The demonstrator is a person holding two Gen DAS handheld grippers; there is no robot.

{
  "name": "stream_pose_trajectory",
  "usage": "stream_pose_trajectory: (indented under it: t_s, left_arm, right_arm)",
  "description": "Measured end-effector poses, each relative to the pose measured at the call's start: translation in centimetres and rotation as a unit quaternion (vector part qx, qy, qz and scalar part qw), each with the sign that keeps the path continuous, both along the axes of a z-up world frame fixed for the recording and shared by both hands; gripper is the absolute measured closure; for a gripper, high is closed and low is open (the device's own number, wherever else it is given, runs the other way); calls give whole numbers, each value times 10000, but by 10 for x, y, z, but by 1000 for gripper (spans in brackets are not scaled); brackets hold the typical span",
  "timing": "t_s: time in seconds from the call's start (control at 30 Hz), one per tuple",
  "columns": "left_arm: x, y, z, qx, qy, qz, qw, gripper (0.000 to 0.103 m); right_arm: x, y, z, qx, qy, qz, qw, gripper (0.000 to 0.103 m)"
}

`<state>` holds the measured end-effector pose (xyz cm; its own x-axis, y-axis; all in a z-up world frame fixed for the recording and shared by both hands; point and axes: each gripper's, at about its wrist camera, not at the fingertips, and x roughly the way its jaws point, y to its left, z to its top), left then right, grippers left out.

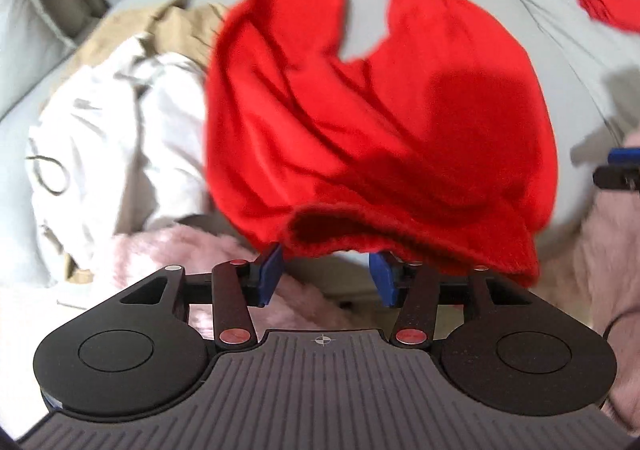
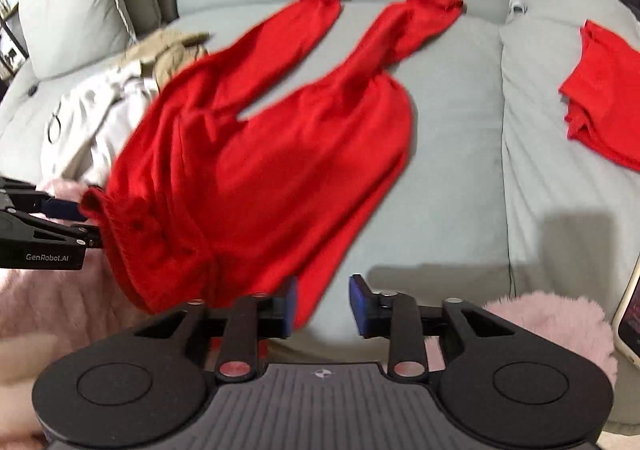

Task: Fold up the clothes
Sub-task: 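Lift the red sweater with the right gripper while the left gripper grasps it too, then lay the red sweater flat on the sofa and open both grippers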

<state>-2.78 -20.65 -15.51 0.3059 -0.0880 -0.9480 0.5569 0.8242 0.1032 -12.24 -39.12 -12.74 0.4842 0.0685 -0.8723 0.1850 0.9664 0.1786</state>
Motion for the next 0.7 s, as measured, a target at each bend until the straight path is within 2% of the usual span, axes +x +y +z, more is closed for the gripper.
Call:
stream_pose_trajectory:
  t_s: [0.13, 0.17, 0.23, 0.3, 0.33, 0.5, 0.57, 0.7]
  left_arm:
    - [3, 22, 24, -70, -157, 260, 9995, 44]
    - [4, 31, 34, -85, -213, 372, 9990, 44]
    - [1, 46, 49, -238, -206, 663, 9973, 43]
    - [3, 60, 58, -417, -183, 971, 9942, 39]
    - [7, 60, 56, -417, -189, 991, 9940, 37]
    - [27, 39, 25, 122, -301, 717, 9969, 36]
    - [38, 23, 2, 442, -156, 445, 9979, 36]
    - [48, 11, -31, 627, 209, 232, 9975, 36]
  right_arm:
    - [11, -4, -6, 280, 15, -75, 9996, 58]
    - [15, -8, -9, 375, 67, -154, 9992, 57]
    - [24, -16, -16, 568, 166, -331, 9977, 47]
    - [29, -24, -22, 773, 228, -645, 9947, 45]
    - [31, -28, -25, 867, 255, -788, 9928, 45]
    - [41, -37, -44, 1036, 388, -1172, 9869, 45]
    - [42, -36, -48, 948, 411, -1132, 9882, 46]
    - [42, -35, -60, 868, 396, -1078, 9896, 48]
